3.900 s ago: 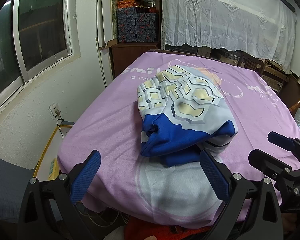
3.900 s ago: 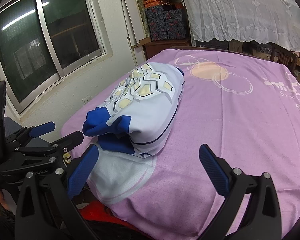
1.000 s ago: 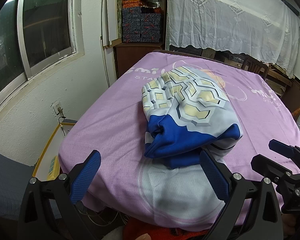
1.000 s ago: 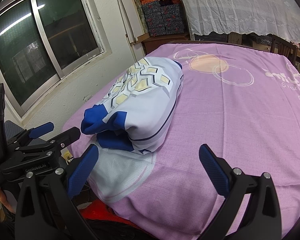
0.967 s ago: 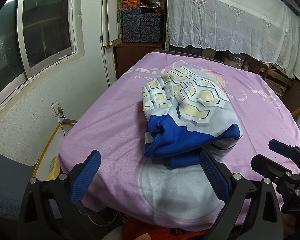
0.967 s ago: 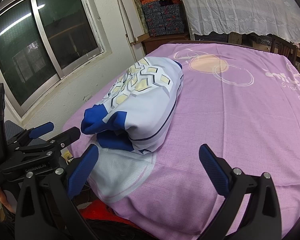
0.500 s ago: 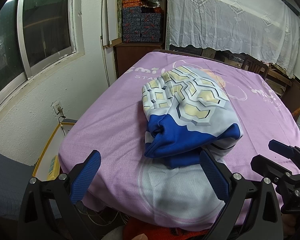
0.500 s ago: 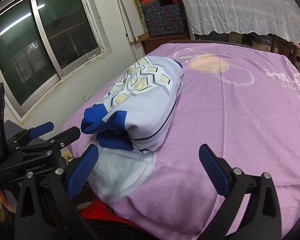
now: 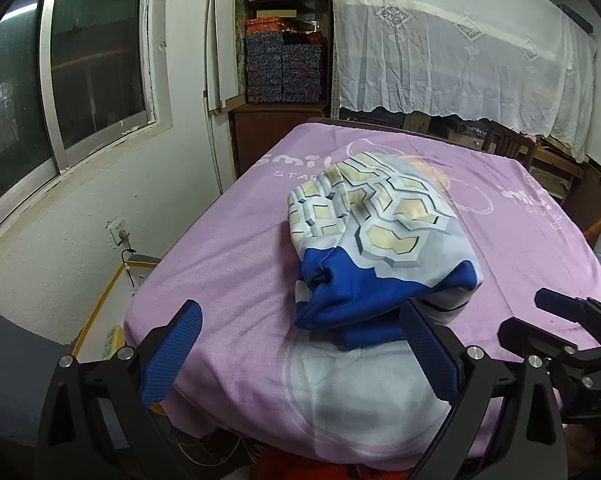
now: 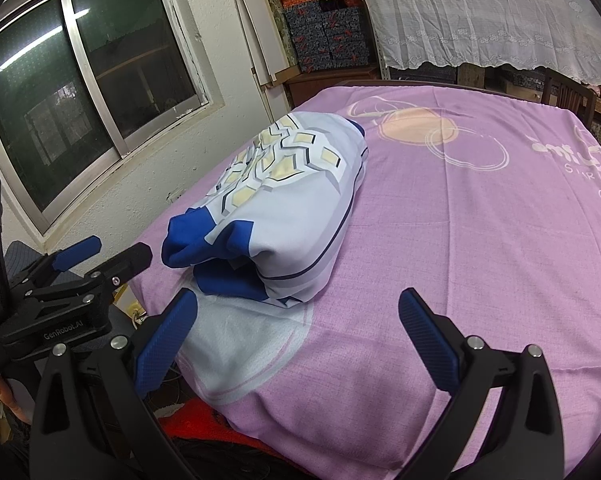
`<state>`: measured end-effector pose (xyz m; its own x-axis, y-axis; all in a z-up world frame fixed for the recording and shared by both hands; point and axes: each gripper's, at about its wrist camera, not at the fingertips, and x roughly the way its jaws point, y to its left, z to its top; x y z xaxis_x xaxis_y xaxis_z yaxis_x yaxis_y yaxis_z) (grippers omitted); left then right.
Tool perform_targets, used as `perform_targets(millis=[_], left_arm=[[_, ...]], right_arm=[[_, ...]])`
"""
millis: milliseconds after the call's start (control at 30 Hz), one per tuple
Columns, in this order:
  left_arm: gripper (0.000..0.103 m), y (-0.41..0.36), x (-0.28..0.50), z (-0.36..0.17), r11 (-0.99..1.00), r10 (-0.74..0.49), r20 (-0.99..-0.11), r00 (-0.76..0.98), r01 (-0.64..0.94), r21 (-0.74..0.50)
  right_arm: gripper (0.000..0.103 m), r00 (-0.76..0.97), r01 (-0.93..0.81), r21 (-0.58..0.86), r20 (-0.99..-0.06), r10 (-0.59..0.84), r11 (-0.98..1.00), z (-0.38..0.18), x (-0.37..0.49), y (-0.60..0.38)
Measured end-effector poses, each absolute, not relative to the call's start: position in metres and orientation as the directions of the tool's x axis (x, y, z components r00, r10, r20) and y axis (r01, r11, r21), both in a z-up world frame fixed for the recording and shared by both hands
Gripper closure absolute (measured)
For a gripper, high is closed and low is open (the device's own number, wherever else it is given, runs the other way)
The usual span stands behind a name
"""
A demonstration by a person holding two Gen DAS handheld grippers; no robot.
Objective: Fold large clothes
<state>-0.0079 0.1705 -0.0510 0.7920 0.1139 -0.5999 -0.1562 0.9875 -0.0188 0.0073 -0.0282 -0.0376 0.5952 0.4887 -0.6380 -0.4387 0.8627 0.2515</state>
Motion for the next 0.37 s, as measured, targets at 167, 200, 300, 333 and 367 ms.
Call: perform_targets(millis=[167,200,300,333,367], left_arm=[[0.004,0.1674,-0.0072,-0.0492,0.983,0.159,-0.599,0.785,-0.182,0.022],[0.004,0.1681,-0.0066,-0.0492,0.984,0.153,-0.607,0.78,-0.18,0.016],[0.004,0.169,-0.0051,-0.0482,0.985,0.14,-0.614,0.777,-0.174,0.005],[0.004,0.1694,-0.0054,-0.0483,0.985,0.14,-0.615,0.776,-0.174,0.005],[0.004,0.1698,-0.0054,-0.0482,0.985,0.138,-0.617,0.775,-0.172,0.004]], right_arm=[[0.005,0.593,-0.441,0.252,-0.638,0.49,0.861,-0.0386,0.0054,-0.028],[0.005,0.593,-0.442,0.252,-0.638,0.491,0.861,-0.0388,0.0049,-0.0278],[0.005,0.592,-0.442,0.254,-0.637,0.493,0.86,-0.039,0.0051,-0.0286],[0.005,0.592,-0.443,0.254,-0.638,0.493,0.86,-0.0388,0.0064,-0.0297],[0.005,0.591,-0.443,0.254,-0.638,0.493,0.86,-0.039,0.0061,-0.0299]])
